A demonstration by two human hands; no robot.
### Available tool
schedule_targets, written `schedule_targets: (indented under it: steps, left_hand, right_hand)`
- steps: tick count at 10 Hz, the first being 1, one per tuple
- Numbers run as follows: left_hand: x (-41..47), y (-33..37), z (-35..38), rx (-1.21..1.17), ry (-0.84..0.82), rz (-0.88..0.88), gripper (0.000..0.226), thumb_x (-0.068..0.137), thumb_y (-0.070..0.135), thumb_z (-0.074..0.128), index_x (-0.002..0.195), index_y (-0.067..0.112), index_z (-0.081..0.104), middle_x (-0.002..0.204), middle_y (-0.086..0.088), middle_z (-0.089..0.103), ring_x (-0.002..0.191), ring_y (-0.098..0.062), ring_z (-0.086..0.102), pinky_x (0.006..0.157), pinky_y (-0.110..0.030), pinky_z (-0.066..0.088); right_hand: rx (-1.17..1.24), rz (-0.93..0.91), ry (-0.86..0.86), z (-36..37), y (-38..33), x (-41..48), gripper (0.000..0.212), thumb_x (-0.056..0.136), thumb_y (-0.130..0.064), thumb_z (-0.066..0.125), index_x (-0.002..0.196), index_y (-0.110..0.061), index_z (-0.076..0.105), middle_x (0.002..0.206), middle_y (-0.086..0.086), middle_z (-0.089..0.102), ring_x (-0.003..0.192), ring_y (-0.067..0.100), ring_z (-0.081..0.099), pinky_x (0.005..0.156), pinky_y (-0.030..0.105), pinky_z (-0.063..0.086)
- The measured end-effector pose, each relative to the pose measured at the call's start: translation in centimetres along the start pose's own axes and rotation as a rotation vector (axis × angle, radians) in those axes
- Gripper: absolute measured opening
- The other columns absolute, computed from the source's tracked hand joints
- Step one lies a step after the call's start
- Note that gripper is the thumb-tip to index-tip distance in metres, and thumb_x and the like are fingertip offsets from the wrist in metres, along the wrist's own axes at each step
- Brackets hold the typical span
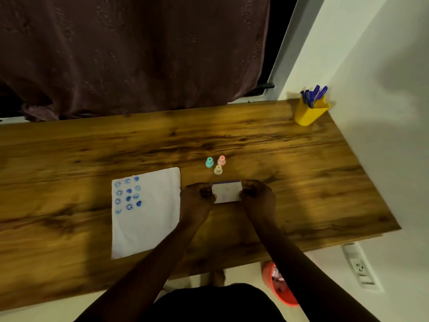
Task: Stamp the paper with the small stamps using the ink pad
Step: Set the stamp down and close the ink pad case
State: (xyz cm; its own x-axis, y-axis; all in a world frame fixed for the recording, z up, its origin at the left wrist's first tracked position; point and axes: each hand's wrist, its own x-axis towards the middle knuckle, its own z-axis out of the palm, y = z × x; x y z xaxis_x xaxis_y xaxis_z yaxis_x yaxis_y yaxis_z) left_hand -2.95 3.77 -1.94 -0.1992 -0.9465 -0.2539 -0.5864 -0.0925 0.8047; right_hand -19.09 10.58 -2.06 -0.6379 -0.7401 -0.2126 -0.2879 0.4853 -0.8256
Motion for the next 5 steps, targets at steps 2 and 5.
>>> schedule_targets:
  steps: [2,5]
  left_hand:
    - [0.5,-0.05,0.69,0.014,-0.005,-0.049,0.022,0.091,0.016,0.079,0.112,0.011,0.074,0.118,-0.007,0.077,0.108,-0.023,0.071,0.093,-0.024,0.044]
    - [0.48,0.38,0.45,0.04,-0.009,-0.005,0.026,0.09,0.014,0.079,0.115,0.01,0.074,0.12,-0.007,0.077,0.11,-0.024,0.072,0.093,-0.023,0.045]
  right_hand:
    - [-0.016,-0.003,-0.027,0.22,0.83,0.95,0.027,0.089,-0.008,0.072,0.112,-0.022,0.076,0.114,0.0,0.078,0.105,0.017,0.073,0.083,0.023,0.054]
    - [-0.066,-0.031,-0.011,0.06,0.74,0.73,0.025,0.092,-0.011,0.071,0.117,-0.016,0.074,0.117,0.004,0.076,0.108,0.021,0.071,0.077,0.011,0.043]
